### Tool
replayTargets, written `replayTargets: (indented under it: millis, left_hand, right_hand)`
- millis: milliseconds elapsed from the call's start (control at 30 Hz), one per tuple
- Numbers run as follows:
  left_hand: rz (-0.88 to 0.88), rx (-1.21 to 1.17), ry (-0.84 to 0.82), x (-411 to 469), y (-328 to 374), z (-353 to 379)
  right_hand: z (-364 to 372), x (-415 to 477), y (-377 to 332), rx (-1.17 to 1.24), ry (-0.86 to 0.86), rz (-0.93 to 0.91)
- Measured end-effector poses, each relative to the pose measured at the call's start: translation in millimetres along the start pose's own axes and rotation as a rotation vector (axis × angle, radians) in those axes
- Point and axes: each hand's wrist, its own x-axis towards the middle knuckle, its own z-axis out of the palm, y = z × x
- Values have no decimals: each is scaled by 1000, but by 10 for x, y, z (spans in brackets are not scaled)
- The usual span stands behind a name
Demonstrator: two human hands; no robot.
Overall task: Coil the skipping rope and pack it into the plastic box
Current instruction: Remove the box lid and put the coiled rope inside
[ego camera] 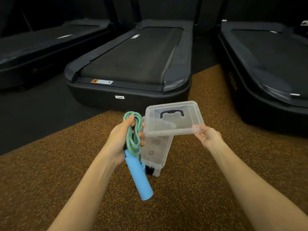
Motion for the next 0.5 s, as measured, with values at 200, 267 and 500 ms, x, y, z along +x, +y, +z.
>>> replayTargets:
  millis: [200,267,500]
  left_hand:
    - [7,58,-33,65,-57,91]
    - [-21,42,-35,96,-75,104]
    - [-36,39,-38,152,-178,197]
  right_hand:
    - [-468,119,-301,141,93,-28]
    - [-644,139,-348,177,142,-31]
    - [-1248,195,-308,240,343,1]
